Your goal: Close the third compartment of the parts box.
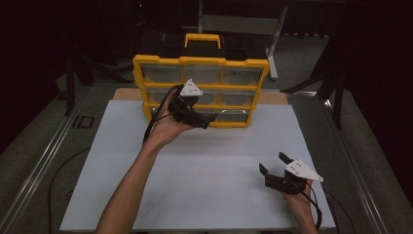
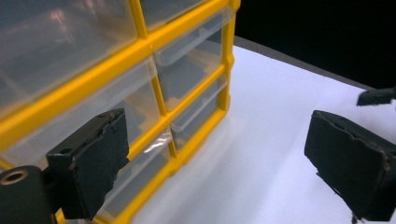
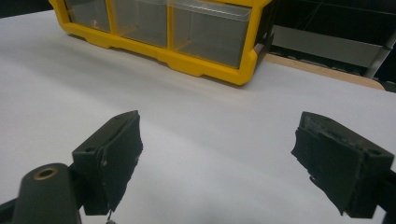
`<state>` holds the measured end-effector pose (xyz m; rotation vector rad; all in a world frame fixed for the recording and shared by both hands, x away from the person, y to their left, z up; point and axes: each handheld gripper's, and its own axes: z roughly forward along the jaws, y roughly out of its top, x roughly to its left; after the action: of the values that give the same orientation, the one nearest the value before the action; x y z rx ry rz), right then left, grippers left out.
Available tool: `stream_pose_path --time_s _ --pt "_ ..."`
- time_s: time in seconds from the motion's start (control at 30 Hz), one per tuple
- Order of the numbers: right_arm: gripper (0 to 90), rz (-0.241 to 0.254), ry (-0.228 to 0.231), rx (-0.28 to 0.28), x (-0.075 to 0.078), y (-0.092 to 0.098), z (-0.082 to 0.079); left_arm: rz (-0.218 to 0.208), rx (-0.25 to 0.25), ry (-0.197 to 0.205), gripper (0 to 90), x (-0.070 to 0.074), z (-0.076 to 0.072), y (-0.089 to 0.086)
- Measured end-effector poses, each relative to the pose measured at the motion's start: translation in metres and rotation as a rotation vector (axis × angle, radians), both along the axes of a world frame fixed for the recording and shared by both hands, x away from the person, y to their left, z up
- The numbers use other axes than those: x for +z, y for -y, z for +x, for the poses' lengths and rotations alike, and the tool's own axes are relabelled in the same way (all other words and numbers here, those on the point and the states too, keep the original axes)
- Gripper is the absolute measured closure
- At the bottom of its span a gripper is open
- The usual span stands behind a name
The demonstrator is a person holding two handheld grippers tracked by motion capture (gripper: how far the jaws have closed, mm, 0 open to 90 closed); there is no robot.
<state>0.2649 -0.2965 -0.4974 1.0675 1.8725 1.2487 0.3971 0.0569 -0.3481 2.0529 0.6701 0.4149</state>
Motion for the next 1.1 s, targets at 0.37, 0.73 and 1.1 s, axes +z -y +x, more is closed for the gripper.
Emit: stream_pose_path --time_s 0.37,0.73,1.1 --pt "14.7 0.000 0.003 0.002 0.000 0.000 0.000 -0.020 0.022 -0.017 4.9 -0.026 -0.014 -0.025" --pt "14.6 0.009 0.004 0.006 0.000 0.000 0.000 0.003 0.008 0.016 7.9 -0.051 -0.042 -0.042" --pt "14.6 0.020 0.005 0.021 0.001 -0.001 -0.002 0.007 -0.015 -0.040 10.9 -0.079 -0.060 -0.055"
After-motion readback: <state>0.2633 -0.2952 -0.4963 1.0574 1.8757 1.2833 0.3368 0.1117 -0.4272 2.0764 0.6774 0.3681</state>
